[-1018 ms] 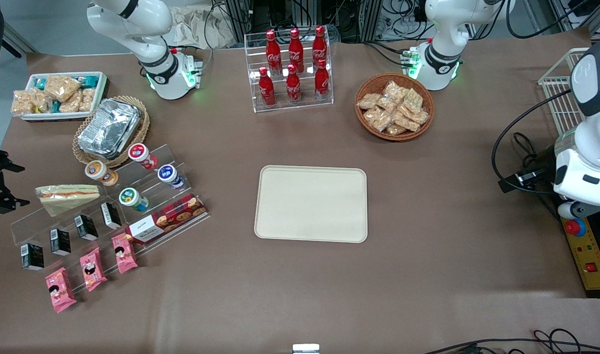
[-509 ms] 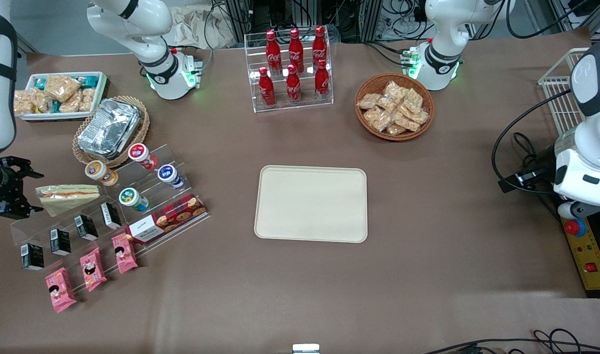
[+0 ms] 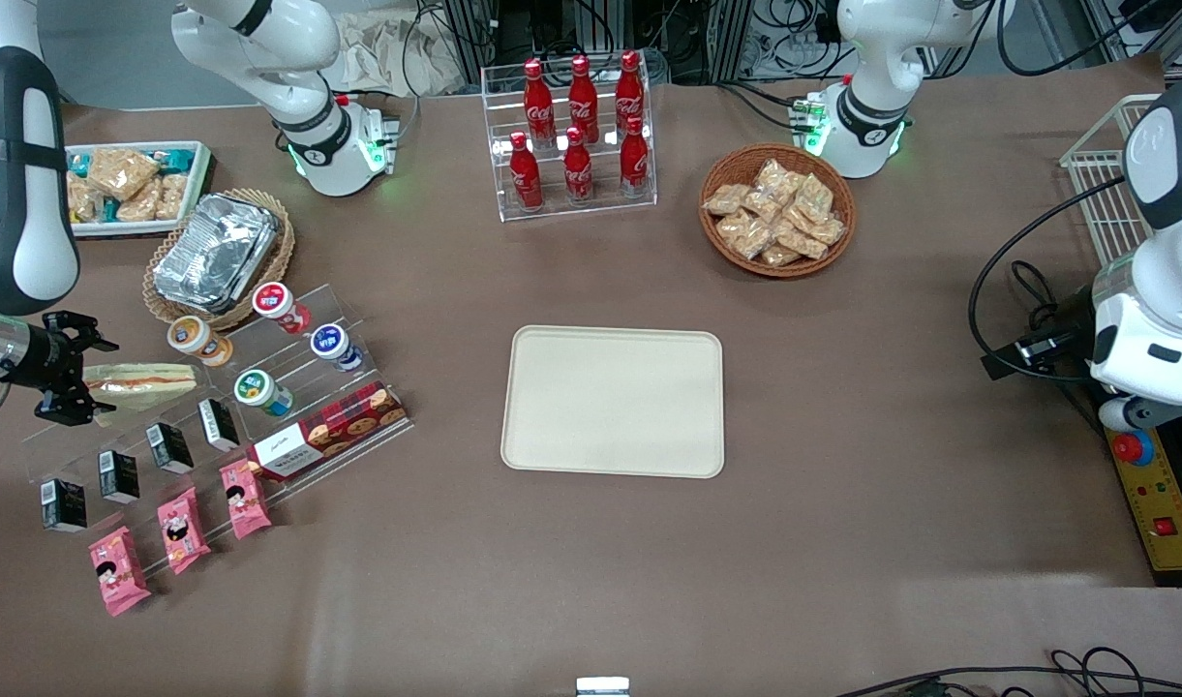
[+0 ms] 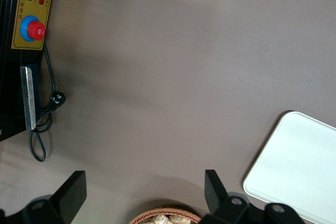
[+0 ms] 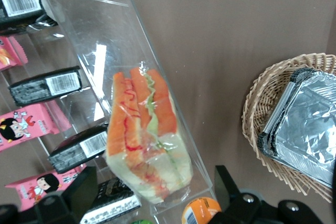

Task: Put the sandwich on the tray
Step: 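Lower the open right gripper over the sandwich and close on it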

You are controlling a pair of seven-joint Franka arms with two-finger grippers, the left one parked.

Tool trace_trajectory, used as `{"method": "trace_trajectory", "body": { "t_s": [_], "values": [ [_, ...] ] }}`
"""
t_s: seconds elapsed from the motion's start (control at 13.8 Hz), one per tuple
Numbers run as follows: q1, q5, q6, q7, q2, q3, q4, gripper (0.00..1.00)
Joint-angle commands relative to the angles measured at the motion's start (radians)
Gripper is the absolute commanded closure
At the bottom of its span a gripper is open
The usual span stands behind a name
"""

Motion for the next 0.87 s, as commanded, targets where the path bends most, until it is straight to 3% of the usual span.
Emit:
{"method": "trace_trajectory", "body": {
  "t_s": [0.0, 0.29, 0.44, 0.51, 0.58, 0.65, 0.8],
  "values": [
    [0.001, -0.024, 0.072, 0.013, -0.036, 0.004, -0.067, 0.01],
    [-0.004, -0.038, 0.152, 0.011, -0.031, 0.004, -0.109, 0.03],
    [-0.005, -0.041, 0.187, 0.008, -0.033, 0.004, -0.133, 0.12],
    [-0.005, -0.044, 0.206, 0.001, -0.034, 0.004, -0.147, 0.26],
    [-0.005, -0.044, 0.213, 0.001, -0.036, 0.004, -0.152, 0.51],
    [-0.005, -0.044, 0.214, 0.001, -0.036, 0.004, -0.152, 0.62],
    [-0.005, -0.046, 0.212, -0.006, -0.044, 0.004, -0.15, 0.62]
  ]
}}
